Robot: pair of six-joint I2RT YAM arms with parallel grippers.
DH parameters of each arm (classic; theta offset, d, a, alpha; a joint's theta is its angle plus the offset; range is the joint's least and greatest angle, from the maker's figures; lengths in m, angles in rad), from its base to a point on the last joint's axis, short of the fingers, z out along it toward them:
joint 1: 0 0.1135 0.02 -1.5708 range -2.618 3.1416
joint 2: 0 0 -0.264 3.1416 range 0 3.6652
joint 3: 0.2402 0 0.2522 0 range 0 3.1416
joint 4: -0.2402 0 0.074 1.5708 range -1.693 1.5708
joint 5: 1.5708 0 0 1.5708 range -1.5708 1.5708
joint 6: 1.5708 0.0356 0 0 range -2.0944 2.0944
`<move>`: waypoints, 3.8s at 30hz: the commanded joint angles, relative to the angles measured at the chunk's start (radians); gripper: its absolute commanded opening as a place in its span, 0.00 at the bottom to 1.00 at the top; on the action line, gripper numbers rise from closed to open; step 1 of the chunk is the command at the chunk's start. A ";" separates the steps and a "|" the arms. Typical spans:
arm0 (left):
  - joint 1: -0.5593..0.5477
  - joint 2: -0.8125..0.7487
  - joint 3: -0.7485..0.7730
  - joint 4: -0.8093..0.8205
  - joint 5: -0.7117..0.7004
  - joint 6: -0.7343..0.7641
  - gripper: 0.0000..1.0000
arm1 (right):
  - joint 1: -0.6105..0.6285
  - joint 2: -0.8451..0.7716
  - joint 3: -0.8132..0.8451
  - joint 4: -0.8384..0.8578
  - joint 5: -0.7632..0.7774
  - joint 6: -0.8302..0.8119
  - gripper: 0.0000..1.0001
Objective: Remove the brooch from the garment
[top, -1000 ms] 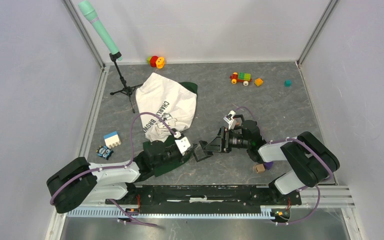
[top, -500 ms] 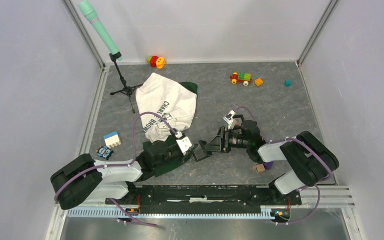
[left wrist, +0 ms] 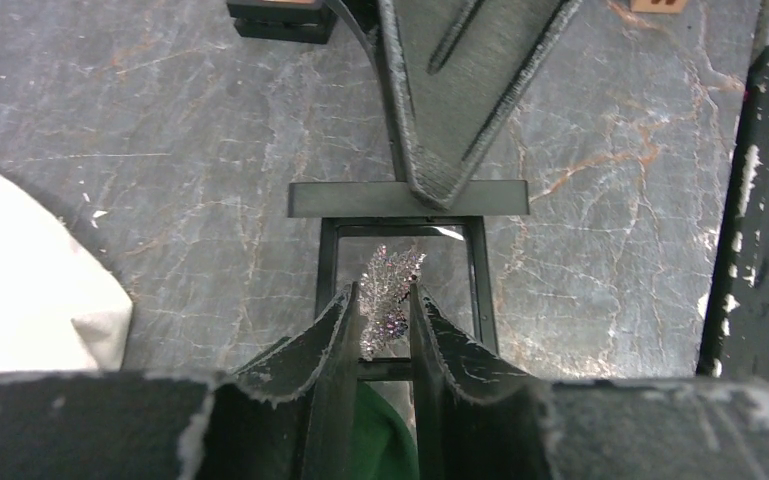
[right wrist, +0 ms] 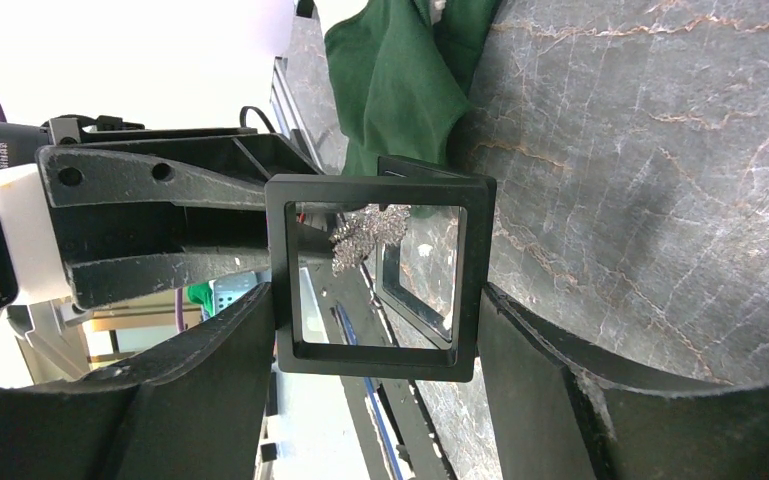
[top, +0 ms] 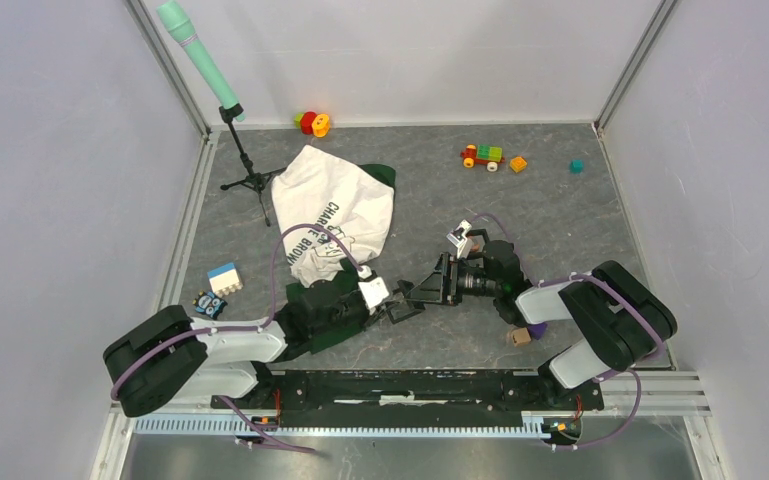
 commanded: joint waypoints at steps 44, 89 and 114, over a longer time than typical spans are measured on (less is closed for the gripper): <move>-0.001 -0.310 0.087 -0.445 -0.287 -0.239 0.68 | -0.238 -0.299 0.193 -1.022 0.671 -0.719 0.67; 0.744 -0.056 0.081 -0.023 -0.502 -0.251 0.98 | -0.404 -0.625 -0.493 0.335 1.227 -1.098 0.89; 0.810 0.269 0.044 0.340 -0.446 -0.171 1.00 | -0.491 -0.161 -0.436 0.636 1.030 -1.117 0.98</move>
